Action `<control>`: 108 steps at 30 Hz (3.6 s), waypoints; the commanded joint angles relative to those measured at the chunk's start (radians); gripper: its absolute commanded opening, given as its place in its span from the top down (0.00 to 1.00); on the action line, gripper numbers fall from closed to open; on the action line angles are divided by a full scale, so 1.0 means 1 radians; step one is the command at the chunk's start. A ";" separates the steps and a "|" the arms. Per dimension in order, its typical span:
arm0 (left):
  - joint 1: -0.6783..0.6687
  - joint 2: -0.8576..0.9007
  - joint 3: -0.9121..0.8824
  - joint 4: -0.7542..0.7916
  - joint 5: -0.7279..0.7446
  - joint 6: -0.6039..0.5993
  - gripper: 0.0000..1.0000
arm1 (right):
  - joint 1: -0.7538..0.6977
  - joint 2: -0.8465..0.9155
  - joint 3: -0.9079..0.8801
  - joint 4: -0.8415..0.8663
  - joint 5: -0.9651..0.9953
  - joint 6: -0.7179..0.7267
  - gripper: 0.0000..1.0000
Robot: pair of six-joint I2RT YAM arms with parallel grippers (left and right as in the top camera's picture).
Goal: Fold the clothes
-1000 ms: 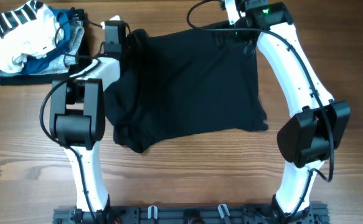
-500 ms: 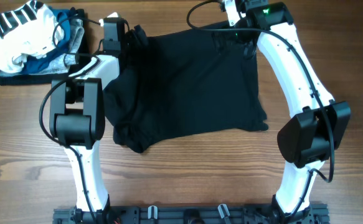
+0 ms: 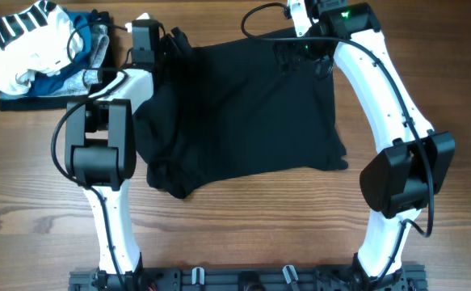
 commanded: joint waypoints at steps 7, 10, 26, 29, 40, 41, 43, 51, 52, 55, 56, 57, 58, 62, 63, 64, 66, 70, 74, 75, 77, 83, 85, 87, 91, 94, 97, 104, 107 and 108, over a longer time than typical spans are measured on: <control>0.035 0.097 0.061 -0.291 0.011 -0.026 0.81 | 0.005 -0.039 0.012 -0.016 -0.021 -0.007 0.00; 0.031 0.096 0.090 -0.340 -0.019 0.006 0.47 | 0.005 -0.039 0.012 -0.014 -0.021 -0.006 0.00; -0.160 -0.019 0.133 -0.353 -0.443 0.239 0.36 | 0.005 -0.039 0.012 -0.014 -0.021 -0.006 0.00; -0.154 -0.024 0.133 -0.375 -0.460 0.230 0.56 | 0.005 -0.039 0.012 -0.016 -0.021 -0.006 0.00; -0.040 -0.025 0.133 -0.562 -0.315 0.126 0.96 | 0.005 -0.039 0.012 -0.023 -0.021 -0.018 0.00; -0.039 -0.025 0.133 -0.578 -0.290 0.125 0.86 | 0.005 -0.039 0.012 -0.023 -0.021 -0.019 0.00; -0.039 -0.025 0.133 -0.588 -0.270 0.125 0.63 | 0.005 -0.039 0.012 -0.023 -0.021 -0.026 0.00; -0.023 -0.025 0.134 -0.507 -0.271 0.126 0.96 | 0.005 -0.039 0.012 -0.026 -0.021 -0.026 0.00; -0.021 -0.025 0.137 -0.504 -0.271 0.126 0.96 | 0.005 -0.039 0.012 -0.026 -0.021 -0.026 0.00; -0.019 -0.025 0.140 -0.454 -0.271 0.126 0.96 | 0.005 -0.039 0.012 -0.021 -0.021 -0.026 0.00; -0.016 -0.025 0.140 -0.418 -0.272 0.128 0.96 | 0.005 -0.039 0.012 -0.020 -0.021 -0.026 0.00; -0.014 -0.025 0.140 -0.357 -0.271 0.130 0.96 | 0.005 -0.039 0.012 -0.024 -0.021 -0.026 0.00; -0.009 -0.025 0.140 -0.288 -0.272 0.130 0.96 | 0.005 -0.039 0.012 -0.026 -0.021 -0.026 0.00; -0.001 -0.025 0.140 -0.084 -0.272 0.197 0.96 | 0.005 -0.039 0.012 -0.026 -0.020 -0.026 0.00; -0.001 -0.025 0.140 -0.030 -0.274 0.213 0.96 | 0.005 -0.039 0.012 -0.027 -0.020 -0.031 0.00; -0.001 -0.025 0.140 0.018 -0.280 0.217 0.96 | 0.005 -0.039 0.012 -0.027 -0.020 -0.031 0.00; 0.002 -0.024 0.140 0.104 -0.279 0.234 0.96 | 0.005 -0.039 0.012 -0.026 -0.020 -0.031 0.00; 0.003 -0.023 0.140 0.108 -0.278 0.235 0.72 | 0.005 -0.041 0.012 -0.027 -0.020 -0.031 0.00; 0.001 -0.023 0.140 -0.085 -0.270 0.232 0.00 | 0.005 -0.050 0.012 -0.027 -0.020 -0.033 0.00; 0.001 -0.023 0.140 -0.102 -0.252 0.232 0.00 | 0.005 -0.051 0.012 -0.027 -0.020 -0.034 0.00; -0.006 -0.023 0.140 -0.180 -0.185 0.231 0.00 | 0.004 -0.052 0.012 -0.033 -0.006 -0.033 0.00; -0.099 -0.114 0.140 -0.297 -0.155 0.232 0.10 | -0.009 -0.075 0.012 -0.023 0.034 -0.032 0.00; -0.128 -0.206 0.140 -0.329 -0.157 0.232 0.01 | -0.009 -0.112 0.012 -0.024 0.034 -0.029 0.00; -0.137 -0.269 0.140 -0.412 -0.160 0.232 0.08 | -0.010 -0.161 0.012 -0.028 0.047 -0.024 0.00; -0.137 -0.350 0.140 -0.709 -0.159 0.230 0.60 | -0.010 -0.223 0.012 -0.068 0.071 0.029 0.15; -0.137 -0.367 0.140 -0.957 -0.159 0.178 0.76 | -0.016 -0.222 -0.004 -0.127 0.067 0.116 0.11; -0.137 -0.367 0.125 -1.057 -0.159 0.151 0.80 | -0.019 -0.216 -0.029 -0.183 0.060 0.170 0.11; -0.145 -0.367 0.119 -1.270 -0.160 0.102 0.94 | -0.019 -0.216 -0.214 -0.180 -0.005 0.231 0.07; -0.166 -0.369 0.085 -1.299 -0.160 0.102 0.89 | -0.018 -0.216 -0.326 -0.138 -0.051 0.232 0.00; -0.173 -0.369 0.060 -1.298 -0.160 0.099 0.87 | -0.018 -0.216 -0.352 -0.129 -0.054 0.232 0.00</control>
